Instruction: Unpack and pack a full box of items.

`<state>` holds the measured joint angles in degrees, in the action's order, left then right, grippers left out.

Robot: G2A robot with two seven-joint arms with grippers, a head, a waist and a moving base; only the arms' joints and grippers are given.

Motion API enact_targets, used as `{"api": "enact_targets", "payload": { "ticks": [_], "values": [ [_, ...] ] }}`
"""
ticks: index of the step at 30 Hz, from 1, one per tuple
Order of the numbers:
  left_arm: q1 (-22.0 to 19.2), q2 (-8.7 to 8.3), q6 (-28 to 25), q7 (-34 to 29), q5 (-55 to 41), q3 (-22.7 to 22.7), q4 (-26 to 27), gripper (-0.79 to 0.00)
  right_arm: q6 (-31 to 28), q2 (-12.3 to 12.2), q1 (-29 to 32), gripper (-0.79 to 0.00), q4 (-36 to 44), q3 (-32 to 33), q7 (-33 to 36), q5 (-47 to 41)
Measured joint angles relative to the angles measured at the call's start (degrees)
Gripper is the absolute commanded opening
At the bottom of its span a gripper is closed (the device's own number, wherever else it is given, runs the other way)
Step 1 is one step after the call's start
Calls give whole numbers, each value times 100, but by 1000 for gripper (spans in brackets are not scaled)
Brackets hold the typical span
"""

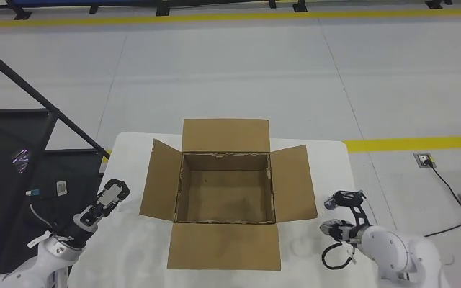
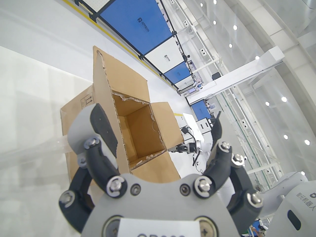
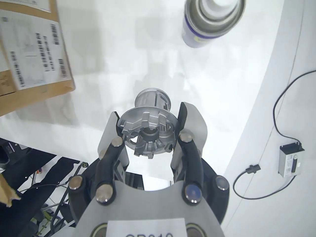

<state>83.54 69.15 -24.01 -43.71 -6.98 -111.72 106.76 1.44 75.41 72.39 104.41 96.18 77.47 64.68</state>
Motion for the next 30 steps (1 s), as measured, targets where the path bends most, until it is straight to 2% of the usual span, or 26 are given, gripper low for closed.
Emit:
{"api": "enact_targets", "payload": {
  "ticks": [2, 3, 4, 5, 10, 14, 15, 17, 24, 27, 30],
  "values": [
    [0, 0, 0, 0, 0, 0, 0, 0, -1, -11, -90, -785, -302, -25, -88, -30],
    [0, 0, 0, 0, 0, 0, 0, 0, -4, -15, -113, -748, -397, -33, -136, -51],
    [0, 0, 0, 0, 0, 0, 0, 0, -14, -23, -135, -631, -501, -31, -201, -75],
    [0, 0, 0, 0, 0, 0, 0, 0, -8, -29, -146, -576, -567, -24, -237, -70],
    [0, 0, 0, 0, 0, 0, 0, 0, 19, -66, -228, -471, -839, -59, -285, -5],
    [0, 0, 0, 0, 0, 0, 0, 0, 26, -86, -304, -419, -993, -112, -327, -38],
    [0, 0, 0, 0, 0, 0, 0, 0, 33, -90, -316, -329, -1013, -123, -330, -41],
    [0, 0, 0, 0, 0, 0, 0, 0, 91, -102, -331, -15, -1036, -131, -353, -27],
    [0, 0, 0, 0, 0, 0, 0, 0, 114, -149, -65, 0, -462, 65, -596, -223],
    [0, 0, 0, 0, 0, 0, 0, 0, 132, -174, 90, 0, -29, 158, -622, -229],
    [0, 0, 0, 0, 0, 0, 0, 0, 248, -172, 254, 0, 645, 326, -1046, -515]
  ]
}}
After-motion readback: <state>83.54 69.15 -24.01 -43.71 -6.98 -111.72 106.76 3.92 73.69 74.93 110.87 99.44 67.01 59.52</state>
